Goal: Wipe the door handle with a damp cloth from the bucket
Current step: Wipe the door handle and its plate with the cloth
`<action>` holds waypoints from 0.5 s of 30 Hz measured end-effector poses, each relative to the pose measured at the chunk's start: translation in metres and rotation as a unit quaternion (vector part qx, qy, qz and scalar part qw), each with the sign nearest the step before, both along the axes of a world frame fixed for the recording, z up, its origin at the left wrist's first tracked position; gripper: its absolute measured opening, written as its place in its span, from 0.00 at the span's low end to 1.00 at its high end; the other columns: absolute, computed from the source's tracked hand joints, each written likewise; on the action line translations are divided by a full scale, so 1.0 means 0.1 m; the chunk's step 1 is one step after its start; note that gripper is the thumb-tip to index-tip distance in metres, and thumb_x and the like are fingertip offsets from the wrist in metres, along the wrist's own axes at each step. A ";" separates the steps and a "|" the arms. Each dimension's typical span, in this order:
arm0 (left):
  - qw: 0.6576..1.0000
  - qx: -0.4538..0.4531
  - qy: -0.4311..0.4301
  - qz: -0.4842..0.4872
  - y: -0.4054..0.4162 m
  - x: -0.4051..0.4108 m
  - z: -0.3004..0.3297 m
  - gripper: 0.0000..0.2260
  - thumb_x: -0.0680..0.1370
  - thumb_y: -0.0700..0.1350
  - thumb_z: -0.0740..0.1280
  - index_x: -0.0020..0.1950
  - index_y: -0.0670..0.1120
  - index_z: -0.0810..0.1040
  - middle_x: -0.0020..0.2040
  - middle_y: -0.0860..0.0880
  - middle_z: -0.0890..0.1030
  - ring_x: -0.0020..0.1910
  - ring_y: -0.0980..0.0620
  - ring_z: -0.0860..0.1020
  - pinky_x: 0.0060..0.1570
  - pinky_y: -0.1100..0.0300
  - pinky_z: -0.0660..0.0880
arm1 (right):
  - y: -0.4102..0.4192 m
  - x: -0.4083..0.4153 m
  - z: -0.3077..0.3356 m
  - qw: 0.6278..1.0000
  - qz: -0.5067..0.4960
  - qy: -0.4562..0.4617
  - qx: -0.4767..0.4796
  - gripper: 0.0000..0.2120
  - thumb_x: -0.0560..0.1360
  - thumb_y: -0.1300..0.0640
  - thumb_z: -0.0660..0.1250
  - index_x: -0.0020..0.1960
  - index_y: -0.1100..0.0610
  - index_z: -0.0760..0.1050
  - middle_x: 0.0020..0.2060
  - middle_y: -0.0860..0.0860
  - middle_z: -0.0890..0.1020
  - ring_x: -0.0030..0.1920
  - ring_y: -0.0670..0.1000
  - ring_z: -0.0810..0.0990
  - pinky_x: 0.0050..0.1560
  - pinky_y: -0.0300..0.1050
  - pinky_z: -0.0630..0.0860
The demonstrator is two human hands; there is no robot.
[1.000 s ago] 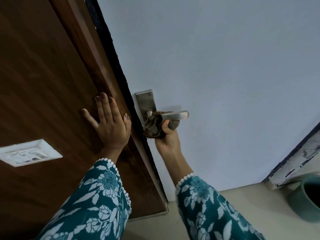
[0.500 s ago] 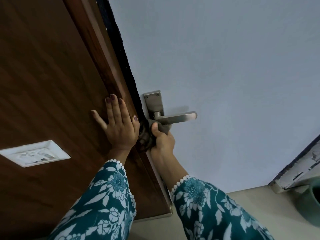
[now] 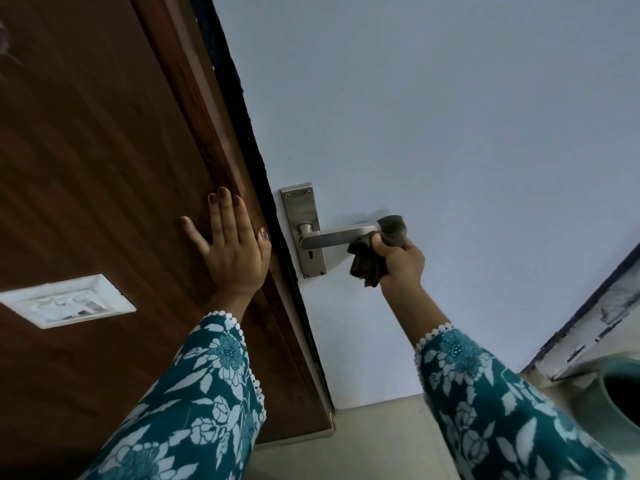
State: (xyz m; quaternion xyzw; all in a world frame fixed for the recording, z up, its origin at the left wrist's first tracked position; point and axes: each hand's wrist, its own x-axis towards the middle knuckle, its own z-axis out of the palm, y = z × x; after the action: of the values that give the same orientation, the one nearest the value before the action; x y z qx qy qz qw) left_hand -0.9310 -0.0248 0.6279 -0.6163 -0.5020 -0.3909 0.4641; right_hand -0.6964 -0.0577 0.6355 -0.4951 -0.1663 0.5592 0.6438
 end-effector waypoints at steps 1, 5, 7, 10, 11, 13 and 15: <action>1.000 -0.011 0.000 0.011 -0.02 0.01 0.02 0.31 0.80 0.47 0.57 0.77 0.40 0.45 0.75 0.40 0.55 0.78 0.47 0.45 0.71 0.37 0.40 | -0.01 0.07 0.03 0.999 0.006 -0.035 0.000 0.09 0.71 0.67 0.71 0.50 0.60 0.79 0.36 0.56 0.81 0.34 0.58 0.79 0.41 0.59 0.76; 0.997 -0.074 -0.010 0.031 -0.13 0.04 0.05 0.31 0.81 0.48 0.57 0.77 0.39 0.44 0.75 0.36 0.58 0.77 0.47 0.42 0.71 0.38 0.38 | -0.14 0.25 0.11 0.994 0.034 -0.098 0.021 0.09 0.70 0.64 0.72 0.50 0.62 0.79 0.41 0.59 0.82 0.40 0.61 0.81 0.40 0.56 0.77; 0.992 -0.115 -0.029 0.041 -0.21 0.09 0.09 0.31 0.82 0.48 0.57 0.77 0.39 0.43 0.75 0.36 0.58 0.77 0.47 0.42 0.71 0.37 0.40 | -0.24 0.36 0.10 0.994 0.043 -0.093 0.043 0.09 0.71 0.65 0.71 0.51 0.62 0.78 0.47 0.61 0.83 0.46 0.63 0.82 0.45 0.59 0.79; 0.977 -0.186 -0.097 0.038 -0.39 0.27 0.13 0.31 0.80 0.48 0.56 0.76 0.38 0.43 0.77 0.37 0.52 0.77 0.44 0.48 0.72 0.36 0.48 | -0.46 0.56 0.08 0.990 0.089 -0.052 0.093 0.14 0.73 0.66 0.69 0.57 0.64 0.76 0.52 0.61 0.81 0.51 0.60 0.82 0.51 0.57 0.80; 0.967 -0.210 -0.143 0.009 -0.50 0.38 0.14 0.32 0.79 0.49 0.55 0.76 0.38 0.42 0.77 0.38 0.49 0.77 0.44 0.48 0.73 0.38 0.50 | -0.53 0.62 0.07 0.988 0.109 -0.030 0.105 0.14 0.73 0.66 0.68 0.59 0.64 0.75 0.52 0.61 0.81 0.52 0.59 0.81 0.51 0.53 0.80; 0.916 -0.272 -0.271 -0.117 -0.76 0.70 0.12 0.33 0.79 0.52 0.54 0.76 0.40 0.41 0.78 0.41 0.47 0.77 0.46 0.49 0.74 0.45 0.54 | -0.64 0.70 0.07 0.980 0.160 0.015 0.116 0.16 0.74 0.63 0.67 0.61 0.66 0.72 0.55 0.62 0.80 0.56 0.60 0.80 0.52 0.50 0.79; 0.785 -0.363 -0.422 -0.271 -1.08 1.08 0.11 0.29 0.81 0.51 0.57 0.78 0.44 0.47 0.78 0.44 0.52 0.76 0.51 0.55 0.72 0.56 0.58 | -0.72 0.75 0.07 0.966 0.218 0.058 0.129 0.23 0.74 0.57 0.67 0.64 0.68 0.69 0.60 0.64 0.76 0.62 0.62 0.76 0.57 0.52 0.76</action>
State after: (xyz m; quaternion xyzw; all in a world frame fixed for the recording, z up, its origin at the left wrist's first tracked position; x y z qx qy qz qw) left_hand -0.8231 -0.1327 0.6384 -0.6234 -0.5646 -0.5110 -0.1773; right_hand -0.6218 -0.1297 0.6425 -0.3259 -0.3036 0.6877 0.5733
